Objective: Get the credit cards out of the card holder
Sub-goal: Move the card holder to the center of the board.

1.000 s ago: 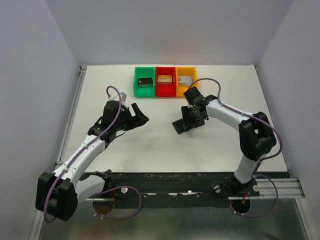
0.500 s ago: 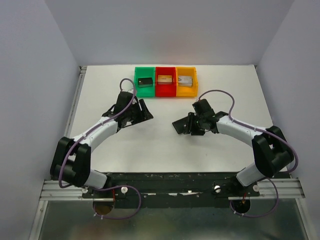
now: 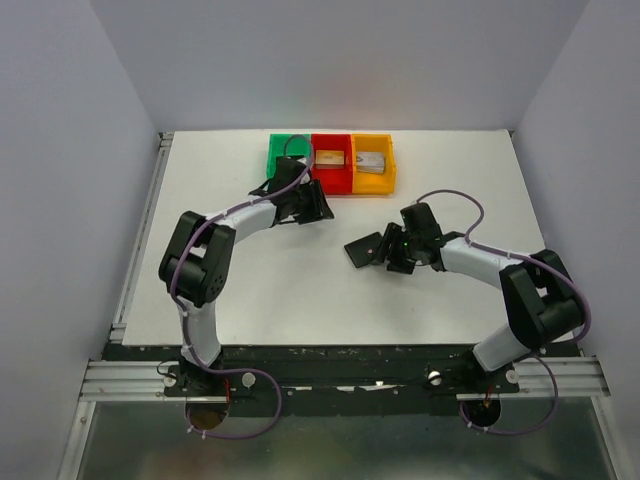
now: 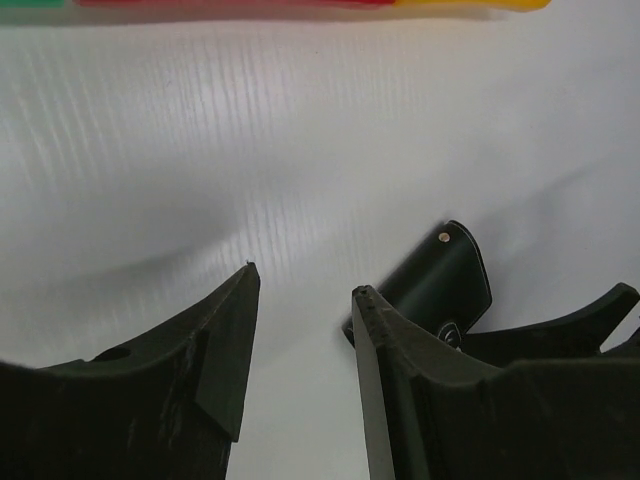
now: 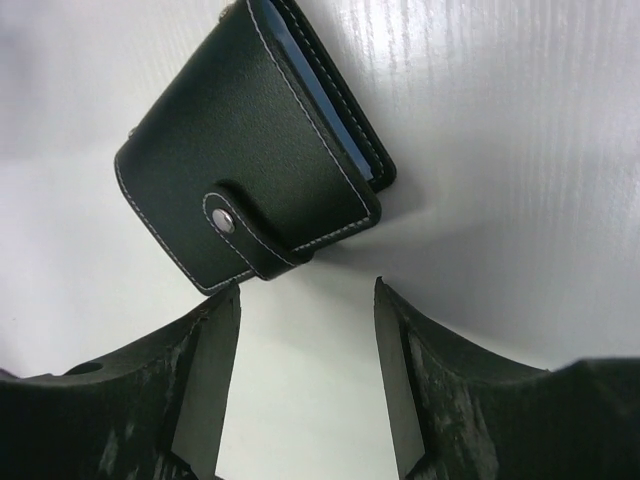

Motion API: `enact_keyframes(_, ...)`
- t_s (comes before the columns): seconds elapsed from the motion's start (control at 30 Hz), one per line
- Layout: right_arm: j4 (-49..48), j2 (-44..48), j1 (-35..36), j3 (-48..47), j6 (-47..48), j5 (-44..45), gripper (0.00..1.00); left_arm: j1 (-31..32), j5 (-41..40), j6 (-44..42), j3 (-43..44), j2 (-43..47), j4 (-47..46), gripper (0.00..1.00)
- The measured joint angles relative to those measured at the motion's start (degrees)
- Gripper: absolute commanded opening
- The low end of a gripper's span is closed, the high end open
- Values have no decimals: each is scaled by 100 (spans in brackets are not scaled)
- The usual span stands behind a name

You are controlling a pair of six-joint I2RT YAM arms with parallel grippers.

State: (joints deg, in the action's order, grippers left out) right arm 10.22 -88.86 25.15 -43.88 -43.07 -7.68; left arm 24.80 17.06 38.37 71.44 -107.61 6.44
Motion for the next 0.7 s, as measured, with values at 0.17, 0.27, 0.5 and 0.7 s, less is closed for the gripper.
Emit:
enact_keyframes(0.17, -210, -216, -168, -118, 2, -212, 65, 210, 72, -98, 540, -614, 57, 54)
enact_keyframes(0.27, -280, -455, -234, -339, 35, -328, 64, 354, 122, -195, 798, -844, 144, 54)
enact_keyframes(0.5, -236, -831, -260, -769, 264, -503, 64, 538, 212, -323, 802, -992, 254, 52)
enact_keyframes(0.7, 17, -1182, -262, -1259, 723, -743, 63, 529, 431, -275, 149, -791, -142, 51)
